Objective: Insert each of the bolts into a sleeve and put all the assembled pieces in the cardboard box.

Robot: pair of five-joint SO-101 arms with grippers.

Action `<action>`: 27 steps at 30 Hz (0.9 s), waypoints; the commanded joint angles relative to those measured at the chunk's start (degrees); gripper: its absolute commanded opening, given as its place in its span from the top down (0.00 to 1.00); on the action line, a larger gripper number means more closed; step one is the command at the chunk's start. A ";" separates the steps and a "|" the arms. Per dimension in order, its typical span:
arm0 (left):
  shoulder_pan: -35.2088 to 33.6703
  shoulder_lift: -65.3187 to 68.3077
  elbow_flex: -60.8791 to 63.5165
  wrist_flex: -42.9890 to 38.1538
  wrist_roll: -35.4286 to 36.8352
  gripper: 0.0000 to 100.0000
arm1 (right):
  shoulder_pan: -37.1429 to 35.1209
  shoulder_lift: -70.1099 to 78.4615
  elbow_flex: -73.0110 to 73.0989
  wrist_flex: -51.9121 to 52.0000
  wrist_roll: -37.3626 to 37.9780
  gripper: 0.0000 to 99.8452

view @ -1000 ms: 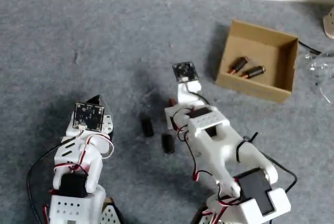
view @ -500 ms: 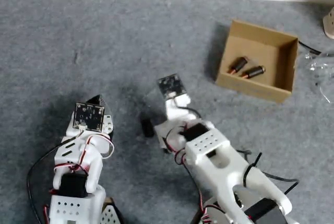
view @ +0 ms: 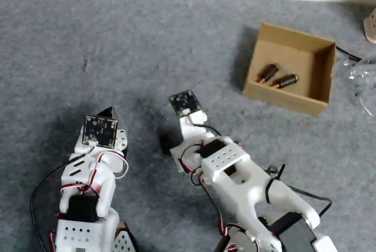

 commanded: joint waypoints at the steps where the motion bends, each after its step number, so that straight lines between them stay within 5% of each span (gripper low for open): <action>1: 0.75 -0.57 0.48 -1.58 -0.09 0.99 | -0.31 1.01 1.01 1.10 0.26 0.85; 24: 0.84 -0.57 0.48 -1.58 -0.09 0.99 | -0.31 1.01 1.10 7.52 0.26 0.85; 27: 0.84 -0.57 0.48 -1.58 -0.09 0.99 | -0.31 1.01 1.10 7.60 0.26 0.91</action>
